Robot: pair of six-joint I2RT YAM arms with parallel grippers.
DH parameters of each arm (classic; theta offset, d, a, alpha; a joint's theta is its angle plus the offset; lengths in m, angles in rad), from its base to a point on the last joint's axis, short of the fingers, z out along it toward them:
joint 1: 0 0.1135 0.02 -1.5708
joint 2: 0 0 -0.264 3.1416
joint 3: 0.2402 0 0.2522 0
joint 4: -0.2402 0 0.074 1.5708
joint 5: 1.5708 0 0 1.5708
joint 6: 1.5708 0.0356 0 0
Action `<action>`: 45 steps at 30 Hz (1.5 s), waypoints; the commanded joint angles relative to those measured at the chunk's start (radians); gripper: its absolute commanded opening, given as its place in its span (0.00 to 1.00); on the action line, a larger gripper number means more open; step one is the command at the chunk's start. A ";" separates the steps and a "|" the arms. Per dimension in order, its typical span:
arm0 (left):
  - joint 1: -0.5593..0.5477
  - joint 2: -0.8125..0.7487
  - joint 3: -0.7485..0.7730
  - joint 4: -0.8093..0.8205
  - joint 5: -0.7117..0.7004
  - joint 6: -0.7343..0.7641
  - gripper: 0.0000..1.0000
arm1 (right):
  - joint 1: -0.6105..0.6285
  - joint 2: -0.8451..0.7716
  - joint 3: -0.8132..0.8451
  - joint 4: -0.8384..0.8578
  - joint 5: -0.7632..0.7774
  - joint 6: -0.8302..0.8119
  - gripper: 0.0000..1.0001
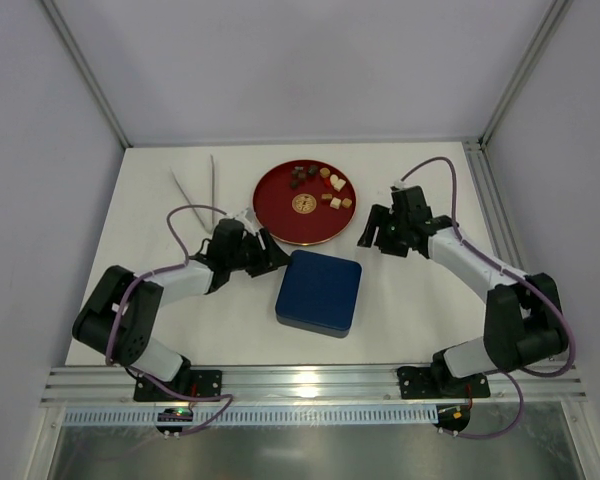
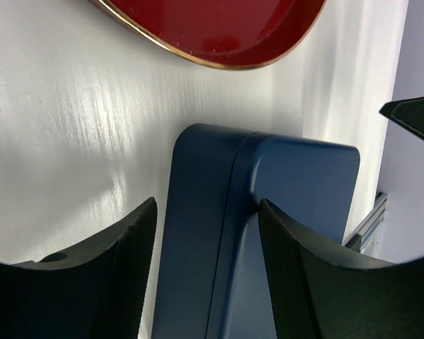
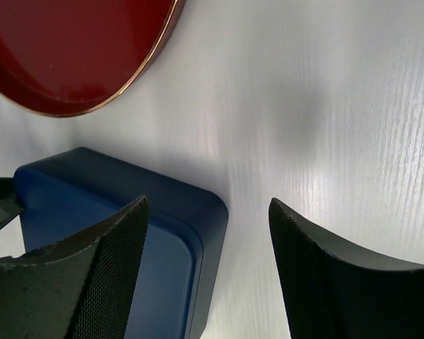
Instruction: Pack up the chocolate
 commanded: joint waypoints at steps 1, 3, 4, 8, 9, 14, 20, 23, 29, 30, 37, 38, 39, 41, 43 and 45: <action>0.003 0.002 -0.045 -0.135 0.060 0.085 0.59 | 0.004 -0.095 -0.083 0.014 -0.056 0.043 0.70; 0.003 -0.006 -0.052 -0.128 0.080 0.094 0.59 | 0.019 -0.138 -0.121 0.041 -0.075 0.069 0.71; 0.003 -0.004 -0.056 -0.127 0.091 0.097 0.59 | 0.027 -0.150 -0.153 0.045 -0.077 0.077 0.70; 0.002 -0.001 -0.068 -0.113 0.116 0.089 0.58 | 0.091 -0.189 -0.224 0.099 -0.087 0.132 0.71; 0.002 -0.004 -0.075 -0.110 0.113 0.083 0.58 | 0.097 -0.193 -0.233 0.108 -0.086 0.143 0.71; -0.016 -0.050 -0.138 -0.079 0.046 0.008 0.55 | 0.106 -0.164 -0.233 0.143 -0.080 0.168 0.69; -0.098 -0.098 -0.195 -0.045 -0.095 -0.124 0.52 | 0.110 -0.075 -0.177 0.160 -0.101 0.154 0.55; -0.162 -0.106 -0.204 -0.015 -0.151 -0.201 0.49 | 0.116 -0.026 -0.135 0.160 -0.113 0.140 0.54; -0.236 -0.109 -0.204 0.013 -0.277 -0.310 0.48 | 0.137 0.057 -0.045 0.142 -0.117 0.119 0.54; -0.234 -0.109 -0.203 0.016 -0.278 -0.316 0.48 | 0.139 0.067 -0.016 0.137 -0.117 0.108 0.54; -0.236 -0.100 -0.177 0.011 -0.291 -0.307 0.49 | 0.143 0.126 0.077 0.071 -0.083 0.079 0.54; -0.236 -0.100 -0.174 0.007 -0.297 -0.304 0.49 | 0.143 0.124 0.080 0.065 -0.077 0.076 0.54; -0.234 -0.095 -0.174 0.005 -0.300 -0.300 0.49 | 0.143 0.126 0.084 0.062 -0.068 0.073 0.54; -0.230 -0.089 -0.180 0.004 -0.300 -0.300 0.49 | 0.143 0.126 0.089 0.044 -0.058 0.062 0.54; -0.211 -0.098 -0.189 0.018 -0.297 -0.297 0.49 | 0.143 0.121 0.096 0.033 -0.044 0.056 0.56; -0.194 -0.106 -0.192 0.011 -0.294 -0.279 0.51 | 0.145 0.124 0.104 0.030 -0.038 0.047 0.56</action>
